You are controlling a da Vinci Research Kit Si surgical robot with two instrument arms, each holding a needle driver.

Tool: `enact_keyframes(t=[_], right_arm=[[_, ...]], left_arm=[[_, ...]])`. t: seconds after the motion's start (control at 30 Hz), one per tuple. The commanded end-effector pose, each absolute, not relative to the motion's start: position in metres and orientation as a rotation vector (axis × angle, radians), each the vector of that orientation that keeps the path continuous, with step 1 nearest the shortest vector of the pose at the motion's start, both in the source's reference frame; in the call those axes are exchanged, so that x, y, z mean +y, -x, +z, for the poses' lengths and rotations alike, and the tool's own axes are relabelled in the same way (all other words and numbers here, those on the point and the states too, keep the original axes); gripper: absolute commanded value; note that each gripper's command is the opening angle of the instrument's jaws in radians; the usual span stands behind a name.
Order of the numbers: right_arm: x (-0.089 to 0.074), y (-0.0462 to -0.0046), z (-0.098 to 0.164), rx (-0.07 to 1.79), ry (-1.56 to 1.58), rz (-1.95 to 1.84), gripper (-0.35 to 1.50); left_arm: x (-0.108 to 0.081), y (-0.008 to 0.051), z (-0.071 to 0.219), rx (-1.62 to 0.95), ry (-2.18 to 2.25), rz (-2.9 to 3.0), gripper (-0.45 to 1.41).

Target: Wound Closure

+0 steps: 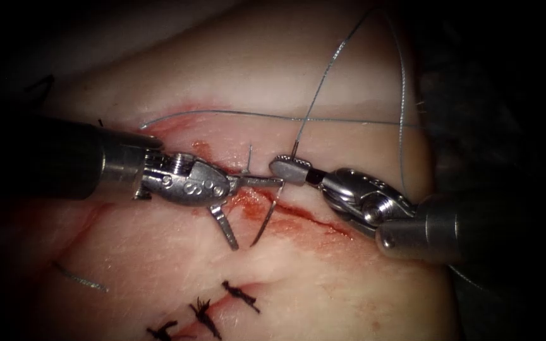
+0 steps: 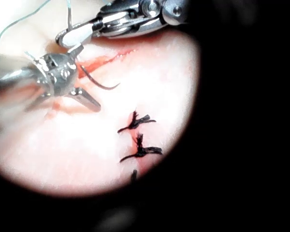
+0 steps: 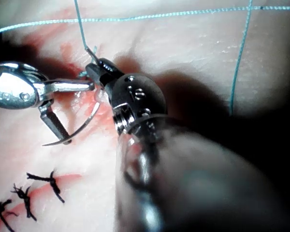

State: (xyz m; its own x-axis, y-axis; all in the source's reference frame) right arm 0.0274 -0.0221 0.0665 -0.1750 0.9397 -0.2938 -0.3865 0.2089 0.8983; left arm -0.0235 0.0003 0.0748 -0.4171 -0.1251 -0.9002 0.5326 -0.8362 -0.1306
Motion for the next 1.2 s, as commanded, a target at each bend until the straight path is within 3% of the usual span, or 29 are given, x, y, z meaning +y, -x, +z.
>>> enact_keyframes(t=[0.03,0.2,0.4,0.5,0.57,0.63,0.7,0.73,0.8,1.0,1.2], right_arm=[[-0.0223,-0.0282,0.0667,1.202,-0.628,1.326,-0.35],[-0.022,-0.028,0.0666,1.207,-0.622,1.343,-0.35],[-0.022,-0.028,0.0666,1.208,-0.634,1.366,-0.35],[-0.0221,-0.028,0.0666,1.207,-0.638,1.37,-0.35],[-0.0222,-0.028,0.0666,1.206,-0.639,1.37,-0.35],[-0.0222,-0.0281,0.0665,1.206,-0.639,1.37,-0.35],[-0.0223,-0.0282,0.0664,1.229,-0.571,1.286,-0.35],[-0.0224,-0.0282,0.0663,1.242,-0.51,1.213,-0.18],[-0.0225,-0.0285,0.0659,1.258,-0.414,1.096,1.11],[-0.0233,-0.0288,0.0654,1.292,-0.374,1.035,1.4],[-0.0236,-0.0287,0.0652,1.307,-0.19,0.804,1.45]], left_arm=[[-0.0002,0.0242,0.0752,0.576,-1.406,-2.274,1.03],[-0.0009,0.0247,0.0751,0.593,-1.415,-2.227,0.84],[-0.0014,0.0252,0.0755,0.631,-1.483,-2.197,0.29],[-0.0018,0.025,0.0759,0.66,-1.495,-2.221,-0.15],[-0.0019,0.0247,0.0759,0.681,-1.495,-2.233,-0.2],[-0.002,0.0245,0.0758,0.701,-1.496,-2.25,-0.43],[-0.002,0.0244,0.0757,0.738,-1.498,-2.288,-0.45],[-0.0021,0.0244,0.0757,0.75,-1.506,-2.292,-0.45],[-0.0022,0.0245,0.0756,0.809,-1.57,-2.3,-0.45],[-0.0031,0.0249,0.0751,0.9,-1.651,-2.294,-0.45],[-0.0037,0.0252,0.0747,1.007,-1.696,-2.276,-0.45]])
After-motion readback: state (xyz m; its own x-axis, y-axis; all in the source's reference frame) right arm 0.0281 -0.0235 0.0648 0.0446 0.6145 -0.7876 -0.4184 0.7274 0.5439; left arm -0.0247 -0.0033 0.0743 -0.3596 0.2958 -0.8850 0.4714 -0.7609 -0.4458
